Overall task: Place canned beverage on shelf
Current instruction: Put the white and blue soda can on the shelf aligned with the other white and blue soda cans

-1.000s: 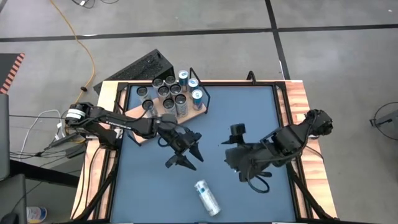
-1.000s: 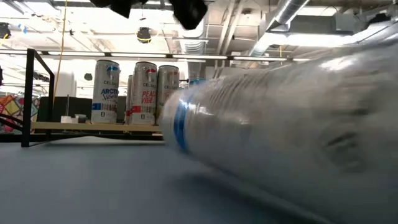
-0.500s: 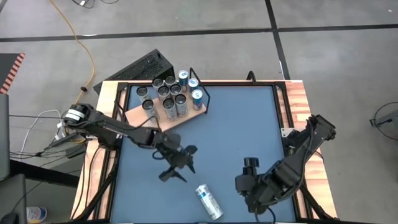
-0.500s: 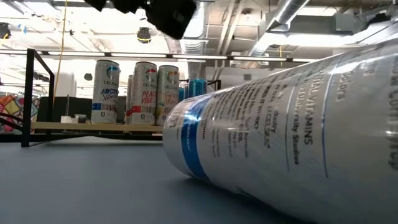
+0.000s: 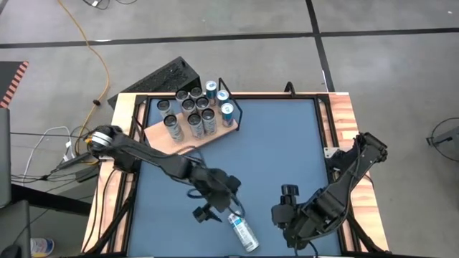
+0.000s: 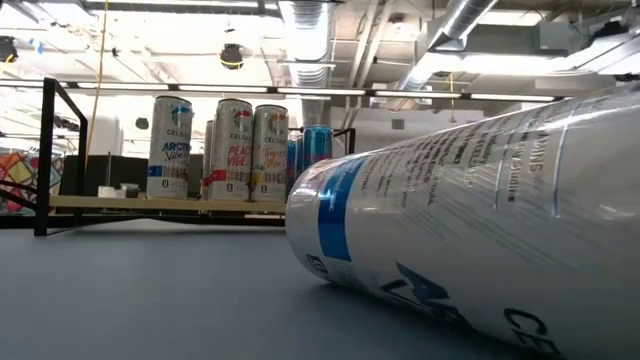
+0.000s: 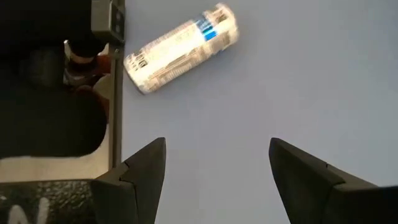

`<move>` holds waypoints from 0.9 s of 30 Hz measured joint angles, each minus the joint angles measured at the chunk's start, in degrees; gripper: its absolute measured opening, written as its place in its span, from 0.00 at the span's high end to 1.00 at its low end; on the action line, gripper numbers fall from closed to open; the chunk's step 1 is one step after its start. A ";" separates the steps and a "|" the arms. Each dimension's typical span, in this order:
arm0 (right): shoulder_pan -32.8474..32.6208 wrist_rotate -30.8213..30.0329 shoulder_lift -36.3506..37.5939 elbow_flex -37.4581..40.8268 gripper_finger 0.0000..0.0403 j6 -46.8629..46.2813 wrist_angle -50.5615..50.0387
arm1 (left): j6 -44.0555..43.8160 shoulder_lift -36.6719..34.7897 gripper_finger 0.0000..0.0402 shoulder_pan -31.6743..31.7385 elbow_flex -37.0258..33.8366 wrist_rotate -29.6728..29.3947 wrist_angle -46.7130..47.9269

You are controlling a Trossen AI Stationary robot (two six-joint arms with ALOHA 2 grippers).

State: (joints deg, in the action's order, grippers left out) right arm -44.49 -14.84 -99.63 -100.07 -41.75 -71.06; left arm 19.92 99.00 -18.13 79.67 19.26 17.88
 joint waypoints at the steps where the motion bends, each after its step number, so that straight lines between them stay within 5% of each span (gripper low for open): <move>1: -0.09 0.46 0.01 0.00 0.34 -0.07 0.15 | 0.11 2.07 0.11 0.00 1.48 2.21 1.33; 7: -2.23 1.77 0.02 -0.02 0.34 -3.18 0.69 | 3.29 12.55 0.11 1.52 11.27 14.26 5.83; 22: -5.09 1.37 0.02 -0.02 0.34 -2.77 -0.75 | 5.70 22.39 0.11 3.52 16.84 16.23 4.38; 27: -5.40 -0.67 0.02 -0.02 0.34 -2.36 -0.51 | 6.22 22.57 0.11 2.81 16.79 10.54 6.12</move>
State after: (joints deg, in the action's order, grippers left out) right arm -49.89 -15.51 -99.61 -100.09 -44.11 -71.57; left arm 26.14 121.57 -15.32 96.46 29.80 24.00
